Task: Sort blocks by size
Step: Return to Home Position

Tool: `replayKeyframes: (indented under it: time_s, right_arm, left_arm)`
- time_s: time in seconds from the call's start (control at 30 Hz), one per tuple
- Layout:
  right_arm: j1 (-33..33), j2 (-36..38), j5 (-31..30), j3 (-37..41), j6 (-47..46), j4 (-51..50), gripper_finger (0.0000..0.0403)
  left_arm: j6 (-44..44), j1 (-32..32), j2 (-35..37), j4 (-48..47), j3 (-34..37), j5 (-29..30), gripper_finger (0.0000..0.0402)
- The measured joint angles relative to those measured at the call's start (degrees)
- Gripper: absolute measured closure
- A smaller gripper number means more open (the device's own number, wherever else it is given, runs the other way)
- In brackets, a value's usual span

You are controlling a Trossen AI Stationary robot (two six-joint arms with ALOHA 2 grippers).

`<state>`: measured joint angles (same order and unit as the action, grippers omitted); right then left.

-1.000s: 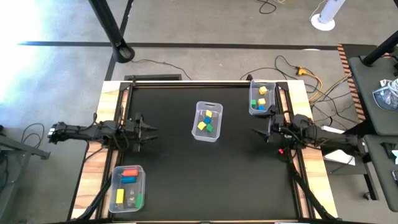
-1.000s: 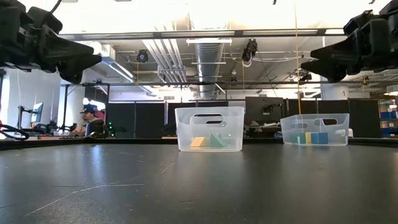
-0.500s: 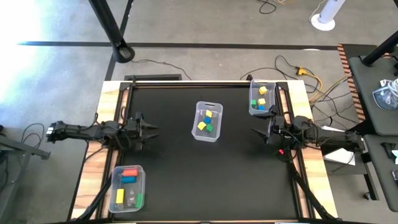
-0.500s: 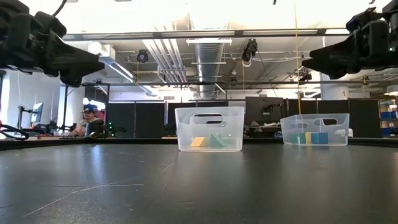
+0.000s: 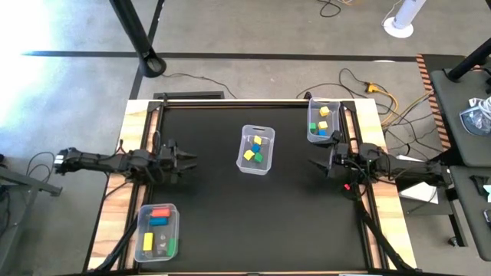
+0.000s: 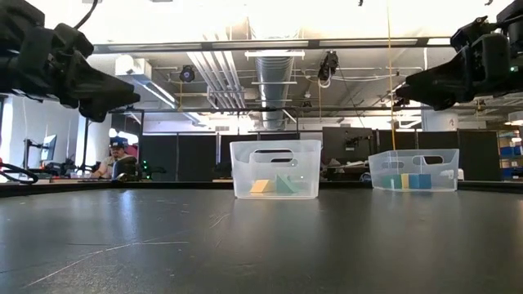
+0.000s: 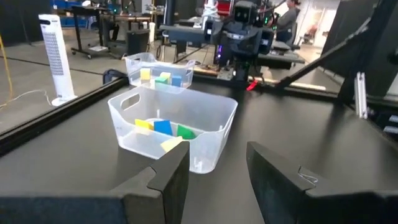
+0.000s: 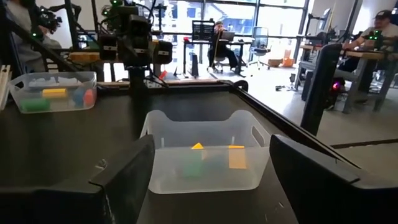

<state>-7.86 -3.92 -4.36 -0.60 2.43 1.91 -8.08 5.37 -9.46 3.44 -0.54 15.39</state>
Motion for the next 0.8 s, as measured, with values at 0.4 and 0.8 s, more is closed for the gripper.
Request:
replayKeyframes:
  time_s: [0.4,0.8]
  right_arm:
    - [0.0,-0.81,0.39,0.0,0.64,-0.52,0.0069]
    - [-0.02,-0.74,0.23,-0.36,-5.63,-0.6,0.0074]
  left_arm:
    - [-0.79,0.07,-4.18,0.54,0.0,0.37,0.0256]
    - [-0.81,0.07,-5.75,0.68,0.01,0.34,0.0256]
